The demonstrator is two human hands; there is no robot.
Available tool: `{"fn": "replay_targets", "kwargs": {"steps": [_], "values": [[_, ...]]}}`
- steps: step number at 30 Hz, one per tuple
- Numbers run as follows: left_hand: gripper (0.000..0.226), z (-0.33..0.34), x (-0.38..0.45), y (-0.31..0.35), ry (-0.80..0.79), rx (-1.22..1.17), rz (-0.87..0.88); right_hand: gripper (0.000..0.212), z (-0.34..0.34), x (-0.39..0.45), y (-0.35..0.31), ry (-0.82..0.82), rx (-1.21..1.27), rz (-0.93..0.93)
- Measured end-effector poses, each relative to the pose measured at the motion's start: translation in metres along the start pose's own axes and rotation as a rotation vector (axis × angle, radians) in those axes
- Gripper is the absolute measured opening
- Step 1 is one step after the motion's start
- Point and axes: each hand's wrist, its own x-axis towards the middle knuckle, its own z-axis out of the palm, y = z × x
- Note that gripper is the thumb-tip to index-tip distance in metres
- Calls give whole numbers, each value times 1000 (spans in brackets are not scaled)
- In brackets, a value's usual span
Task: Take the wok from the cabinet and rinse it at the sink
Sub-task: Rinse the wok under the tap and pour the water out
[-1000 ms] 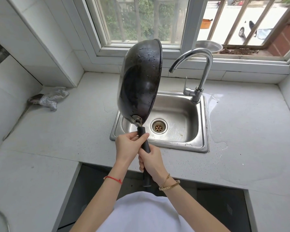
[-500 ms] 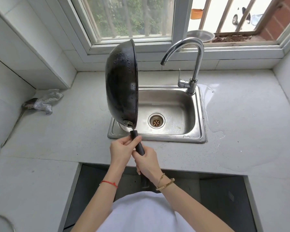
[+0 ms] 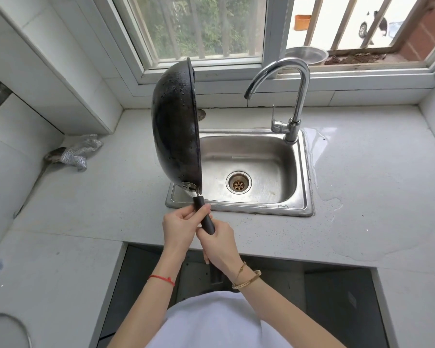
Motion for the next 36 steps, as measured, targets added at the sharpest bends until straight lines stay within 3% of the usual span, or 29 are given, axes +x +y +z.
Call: {"fn": "replay_targets", "kwargs": {"steps": [16,21,30,36], "values": [[30,1,-14,23,34,-12,76,22,-5,-10,-17,-32,127,9],[19,-1,-15,35,24,-33,126,19,-6,-10,-26,-25,157,-29],[21,16,-12,16,0,53,-3,22,-13,-6,-6,28,72,50],[26,18,-14,20,8,11,43,22,-17,-6,-5,33,54,16]]}}
